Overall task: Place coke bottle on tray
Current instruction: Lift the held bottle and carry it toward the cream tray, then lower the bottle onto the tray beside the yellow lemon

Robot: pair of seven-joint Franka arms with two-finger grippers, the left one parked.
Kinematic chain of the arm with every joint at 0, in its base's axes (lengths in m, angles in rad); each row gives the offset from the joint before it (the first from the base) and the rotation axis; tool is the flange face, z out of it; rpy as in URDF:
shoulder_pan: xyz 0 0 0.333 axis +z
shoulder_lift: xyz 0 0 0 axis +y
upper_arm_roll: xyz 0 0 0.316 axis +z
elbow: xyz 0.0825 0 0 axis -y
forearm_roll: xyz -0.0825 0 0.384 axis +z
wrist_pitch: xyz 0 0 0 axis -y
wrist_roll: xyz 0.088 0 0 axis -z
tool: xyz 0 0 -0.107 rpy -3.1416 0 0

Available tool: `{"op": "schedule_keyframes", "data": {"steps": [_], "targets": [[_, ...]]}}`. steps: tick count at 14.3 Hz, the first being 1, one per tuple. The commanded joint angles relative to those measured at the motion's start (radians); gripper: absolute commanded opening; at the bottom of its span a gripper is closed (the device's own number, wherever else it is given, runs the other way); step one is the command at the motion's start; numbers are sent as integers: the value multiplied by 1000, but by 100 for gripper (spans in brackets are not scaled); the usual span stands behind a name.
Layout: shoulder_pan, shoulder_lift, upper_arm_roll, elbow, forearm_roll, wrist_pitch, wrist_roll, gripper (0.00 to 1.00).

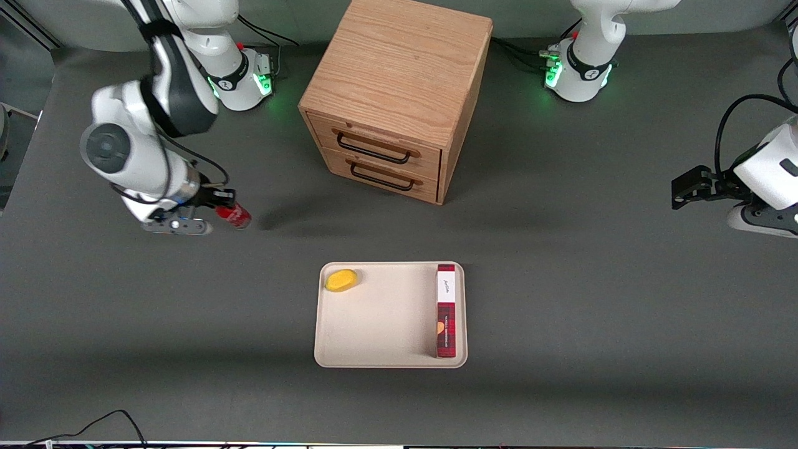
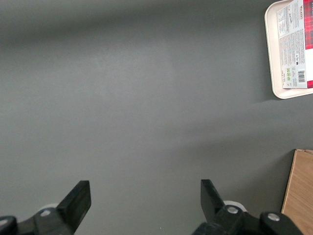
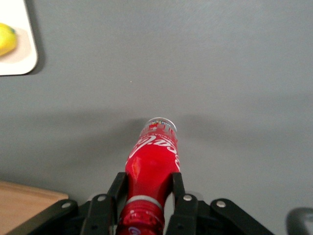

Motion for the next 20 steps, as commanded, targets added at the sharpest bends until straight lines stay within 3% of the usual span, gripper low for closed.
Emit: {"op": "schedule_keyframes", "data": {"steps": [1,3,6,8,12,16,20], "targets": [[-5,32,-28,250,5,-207,-84,0],[5,116,-22,478,19,-365,-72,0],[49,356,5,911,19,-586,38,0],[63,479,72,1073,17,-601,167,0],[141,636,105,1122,-4,-383,449,0],[208,796,117,1122,-121,-116,667,0],[242,912,123,1119,-206,47,784,0]]}}
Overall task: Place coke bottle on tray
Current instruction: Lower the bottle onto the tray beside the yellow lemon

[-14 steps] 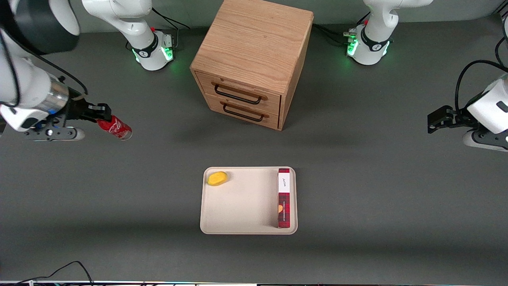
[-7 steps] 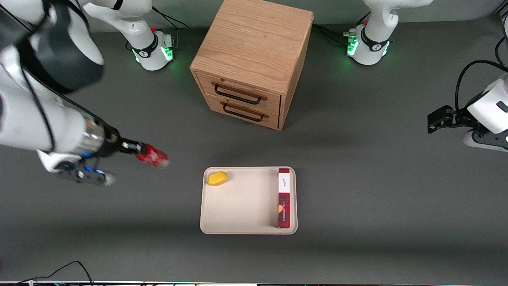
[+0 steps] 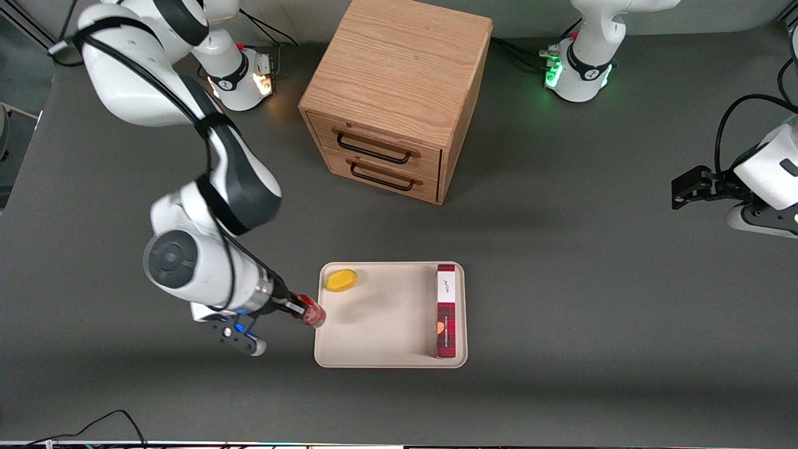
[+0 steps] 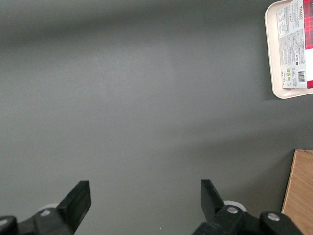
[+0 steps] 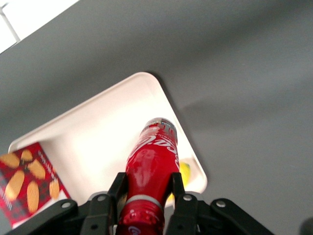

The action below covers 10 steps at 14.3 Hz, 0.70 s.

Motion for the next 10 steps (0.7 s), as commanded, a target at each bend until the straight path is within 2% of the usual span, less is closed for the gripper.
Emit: {"op": "schedule_keyframes", "data": {"steps": [1,6,7,8,10], "targets": [[21,77,20,70,-65,50,91,0],[27,122,20,67,-70,117,110,0],[24,122,20,66,-71,117,110,44],[24,120,20,64,-85,116,108,98],[20,110,35,64,-108,104,116,100]]}}
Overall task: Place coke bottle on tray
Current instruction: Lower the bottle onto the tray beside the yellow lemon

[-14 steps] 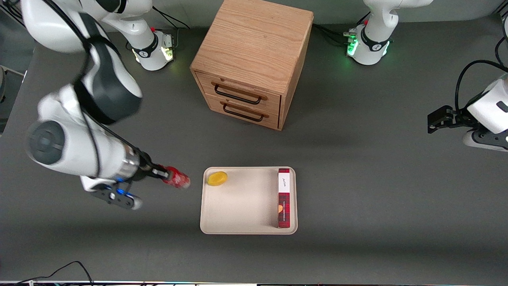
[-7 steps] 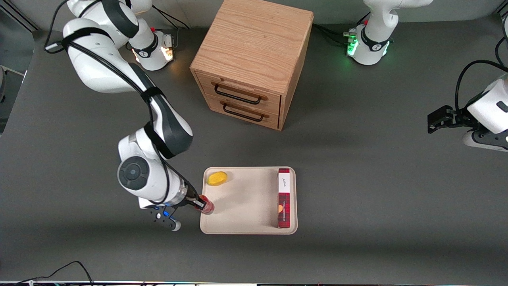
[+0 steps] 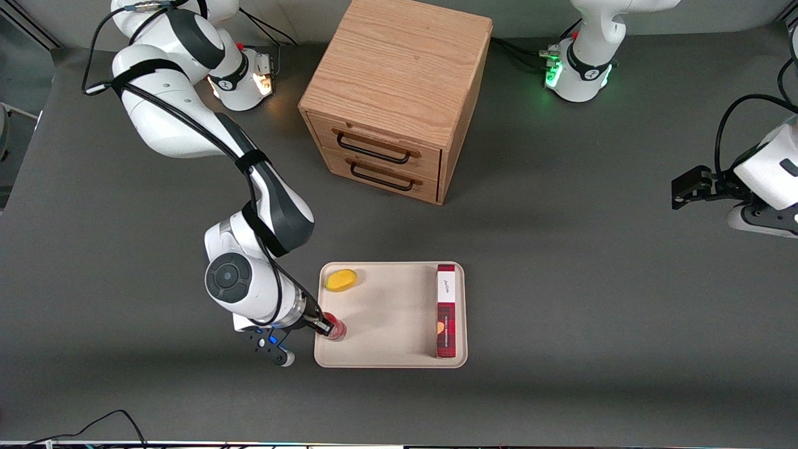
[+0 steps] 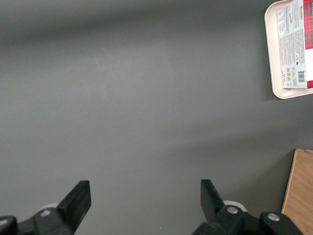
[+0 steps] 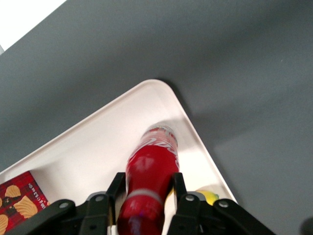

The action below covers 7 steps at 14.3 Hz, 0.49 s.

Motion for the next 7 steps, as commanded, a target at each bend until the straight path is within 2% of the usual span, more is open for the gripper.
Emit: {"op": "schedule_keyframes", "data": {"steps": [1,4,7], "targets": [[-6,-6,43,46,-44,-45,41,100],[-28,-121,74,46,-44,-230,23,100],[-115,-328,153,0,-36,-509,-167,100]]}}
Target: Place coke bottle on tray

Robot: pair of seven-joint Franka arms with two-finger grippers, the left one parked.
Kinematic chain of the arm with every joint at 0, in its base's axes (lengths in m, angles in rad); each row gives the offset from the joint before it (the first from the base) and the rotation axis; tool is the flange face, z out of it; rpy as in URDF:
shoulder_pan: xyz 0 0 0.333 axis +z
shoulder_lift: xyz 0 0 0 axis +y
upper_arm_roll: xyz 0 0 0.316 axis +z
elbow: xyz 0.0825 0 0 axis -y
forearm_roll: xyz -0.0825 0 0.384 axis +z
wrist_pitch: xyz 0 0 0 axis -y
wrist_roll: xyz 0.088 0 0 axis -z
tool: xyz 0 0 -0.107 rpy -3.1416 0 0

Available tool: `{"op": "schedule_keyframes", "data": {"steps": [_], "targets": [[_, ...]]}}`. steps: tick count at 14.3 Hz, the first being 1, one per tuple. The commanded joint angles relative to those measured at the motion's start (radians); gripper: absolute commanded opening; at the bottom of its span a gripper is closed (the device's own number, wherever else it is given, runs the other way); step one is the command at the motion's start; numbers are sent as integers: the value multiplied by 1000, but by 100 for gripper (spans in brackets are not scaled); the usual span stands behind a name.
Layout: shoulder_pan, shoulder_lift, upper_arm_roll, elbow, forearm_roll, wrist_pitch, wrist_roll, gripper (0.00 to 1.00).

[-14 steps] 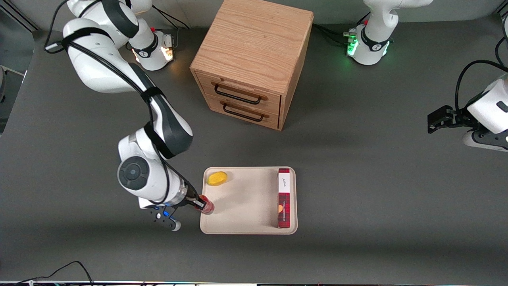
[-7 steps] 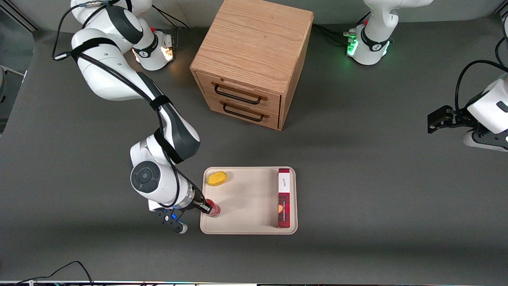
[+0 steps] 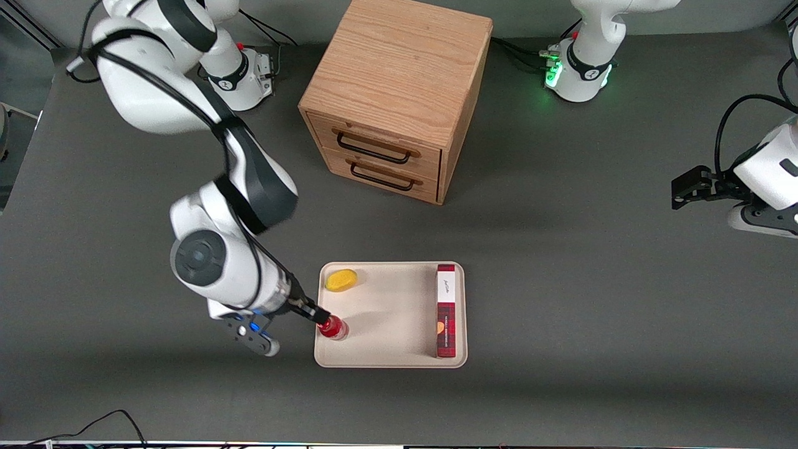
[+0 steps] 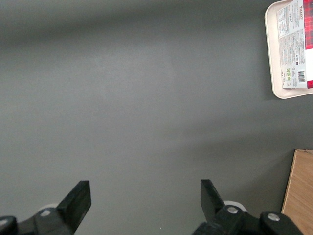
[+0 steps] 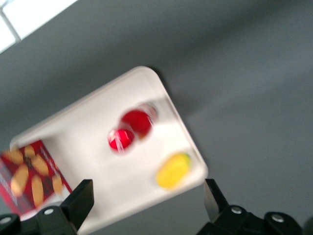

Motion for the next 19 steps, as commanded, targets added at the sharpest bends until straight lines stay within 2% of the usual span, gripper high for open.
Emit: {"op": "schedule_keyframes", "data": {"steps": [1,2,4,7,8,10,12,14,19], "targets": [[-104,-253,62,-133,-12,-192,-126,100],[-130,-348,71,-193,5,-234,-154,100],[-192,-538,55,-337,90,-279,-288,100],[-207,-779,-138,-577,242,-261,-483,100],[-208,-829,-183,-647,264,-235,-537,100],[-207,-913,-238,-788,267,-172,-608,100],[-207,-987,-290,-923,305,-86,-654,100],[-207,-1027,-304,-993,321,-44,-677,100],[-210,-954,-304,-849,309,-101,-656,100]]}}
